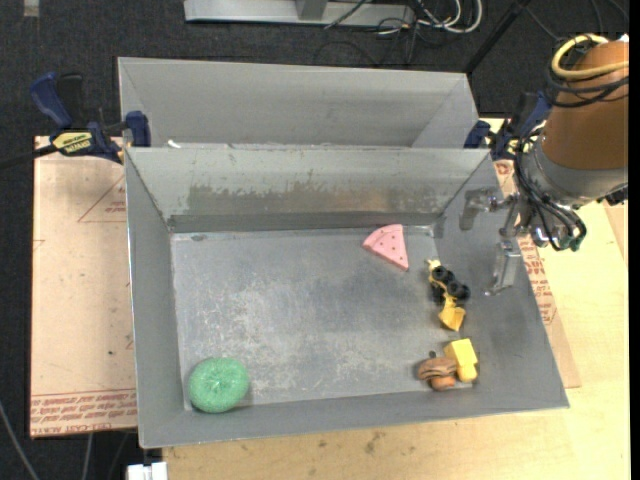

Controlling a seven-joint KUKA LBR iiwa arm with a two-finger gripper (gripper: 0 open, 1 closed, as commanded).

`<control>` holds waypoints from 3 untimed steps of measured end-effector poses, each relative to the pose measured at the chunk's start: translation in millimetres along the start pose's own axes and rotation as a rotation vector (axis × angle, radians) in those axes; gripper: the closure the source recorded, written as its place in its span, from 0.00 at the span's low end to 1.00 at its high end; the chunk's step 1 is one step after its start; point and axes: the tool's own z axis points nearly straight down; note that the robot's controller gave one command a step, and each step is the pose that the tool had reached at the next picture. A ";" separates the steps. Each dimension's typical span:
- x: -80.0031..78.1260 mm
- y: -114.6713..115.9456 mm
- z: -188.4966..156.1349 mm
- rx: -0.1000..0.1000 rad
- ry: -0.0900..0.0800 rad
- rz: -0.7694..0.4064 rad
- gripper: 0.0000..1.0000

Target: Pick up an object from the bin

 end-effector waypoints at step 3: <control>22.4 11.8 45.0 0.001 -0.010 -0.109 0.00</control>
Offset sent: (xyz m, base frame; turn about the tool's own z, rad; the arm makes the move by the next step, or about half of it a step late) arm -0.0061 -0.0001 -0.0117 -0.2067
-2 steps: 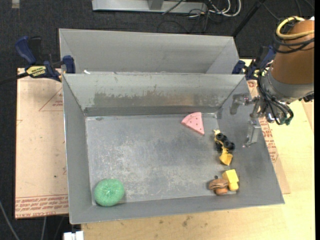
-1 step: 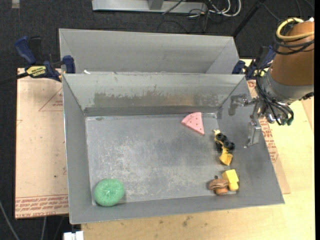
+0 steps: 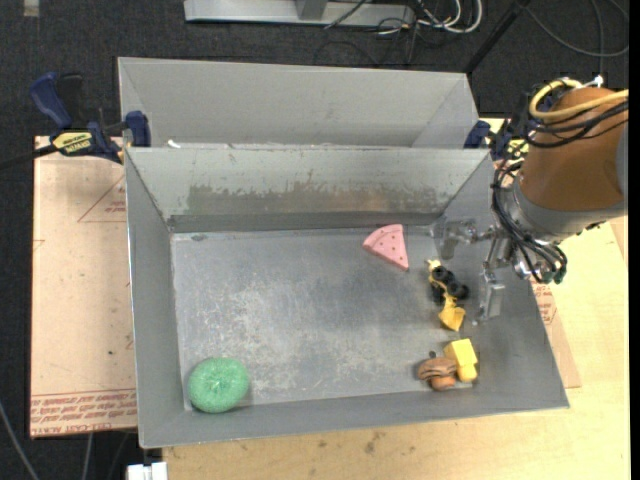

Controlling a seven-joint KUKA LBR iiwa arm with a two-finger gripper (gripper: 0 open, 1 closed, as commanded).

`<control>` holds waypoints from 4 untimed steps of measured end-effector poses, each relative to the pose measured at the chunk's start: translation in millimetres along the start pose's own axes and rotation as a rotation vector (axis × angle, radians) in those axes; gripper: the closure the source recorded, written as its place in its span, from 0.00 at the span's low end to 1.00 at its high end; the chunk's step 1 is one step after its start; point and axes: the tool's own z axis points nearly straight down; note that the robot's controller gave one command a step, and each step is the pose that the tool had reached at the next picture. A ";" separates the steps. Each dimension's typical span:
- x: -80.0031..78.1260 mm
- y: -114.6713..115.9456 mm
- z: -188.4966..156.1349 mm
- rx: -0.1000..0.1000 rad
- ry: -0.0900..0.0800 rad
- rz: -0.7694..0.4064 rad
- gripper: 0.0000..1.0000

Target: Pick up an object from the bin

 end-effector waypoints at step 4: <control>43.8 5.3 82.2 0.000 0.002 -0.030 0.00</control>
Offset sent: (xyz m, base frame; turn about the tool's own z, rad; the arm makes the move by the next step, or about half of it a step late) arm -0.0235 0.0022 -0.0757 0.0039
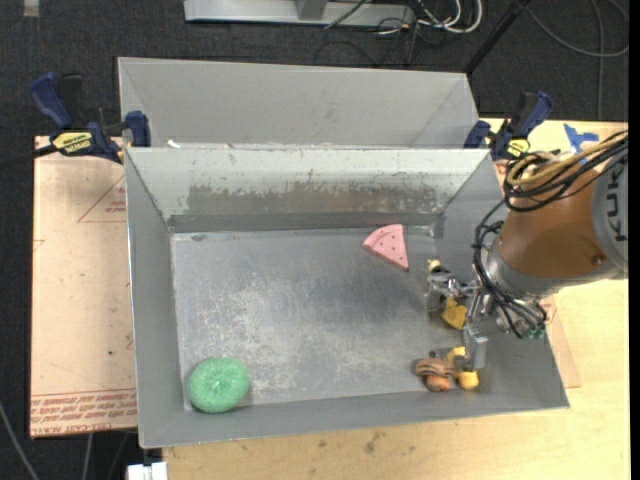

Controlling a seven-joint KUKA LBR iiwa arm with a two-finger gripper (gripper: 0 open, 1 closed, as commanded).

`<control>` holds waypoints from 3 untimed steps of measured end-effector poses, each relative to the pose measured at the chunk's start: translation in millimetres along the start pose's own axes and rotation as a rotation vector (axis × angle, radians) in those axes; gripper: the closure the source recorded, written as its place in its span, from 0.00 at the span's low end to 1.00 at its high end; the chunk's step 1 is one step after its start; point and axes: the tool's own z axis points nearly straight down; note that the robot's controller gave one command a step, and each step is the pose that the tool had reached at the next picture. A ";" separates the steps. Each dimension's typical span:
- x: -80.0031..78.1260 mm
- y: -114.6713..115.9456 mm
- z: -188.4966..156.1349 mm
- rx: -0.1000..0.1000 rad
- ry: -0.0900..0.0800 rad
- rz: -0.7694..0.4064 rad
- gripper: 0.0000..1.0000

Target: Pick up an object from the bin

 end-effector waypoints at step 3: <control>-16.1 -17.0 10.8 -0.001 -0.004 -0.141 0.00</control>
Offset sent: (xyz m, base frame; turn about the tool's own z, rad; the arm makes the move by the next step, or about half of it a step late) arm 0.0236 -0.0200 -0.0164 0.0356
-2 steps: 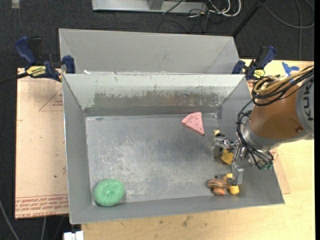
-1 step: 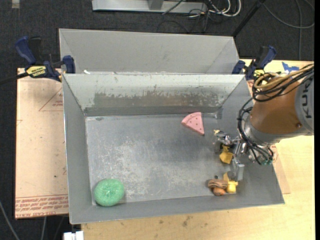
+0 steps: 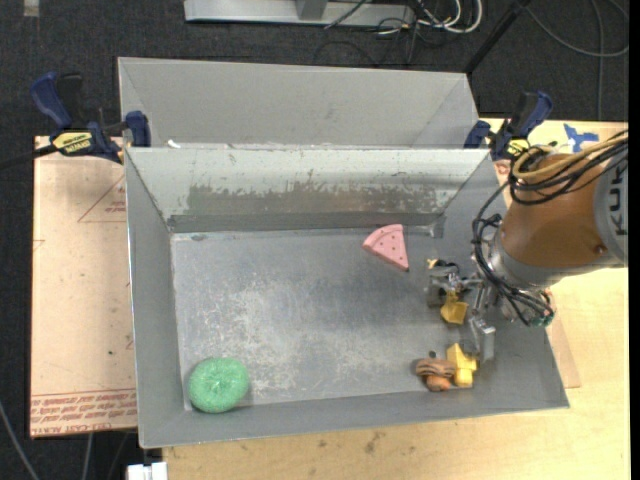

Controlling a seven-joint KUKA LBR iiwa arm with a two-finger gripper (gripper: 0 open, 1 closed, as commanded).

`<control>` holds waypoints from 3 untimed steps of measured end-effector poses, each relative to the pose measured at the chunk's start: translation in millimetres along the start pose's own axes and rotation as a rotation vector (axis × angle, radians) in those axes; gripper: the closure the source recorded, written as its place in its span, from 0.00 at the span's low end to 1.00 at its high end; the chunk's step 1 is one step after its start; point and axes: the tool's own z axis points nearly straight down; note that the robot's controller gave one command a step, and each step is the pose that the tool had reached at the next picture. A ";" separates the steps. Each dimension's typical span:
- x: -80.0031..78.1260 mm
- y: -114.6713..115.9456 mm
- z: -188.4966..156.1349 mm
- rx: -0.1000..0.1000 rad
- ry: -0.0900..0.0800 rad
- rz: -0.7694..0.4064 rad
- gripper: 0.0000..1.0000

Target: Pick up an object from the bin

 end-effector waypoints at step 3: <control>-29.2 -10.5 -1.6 0.002 -0.001 -0.181 0.00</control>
Offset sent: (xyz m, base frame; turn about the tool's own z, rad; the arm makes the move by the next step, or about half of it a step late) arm 0.0403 -0.0067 0.0124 -0.2831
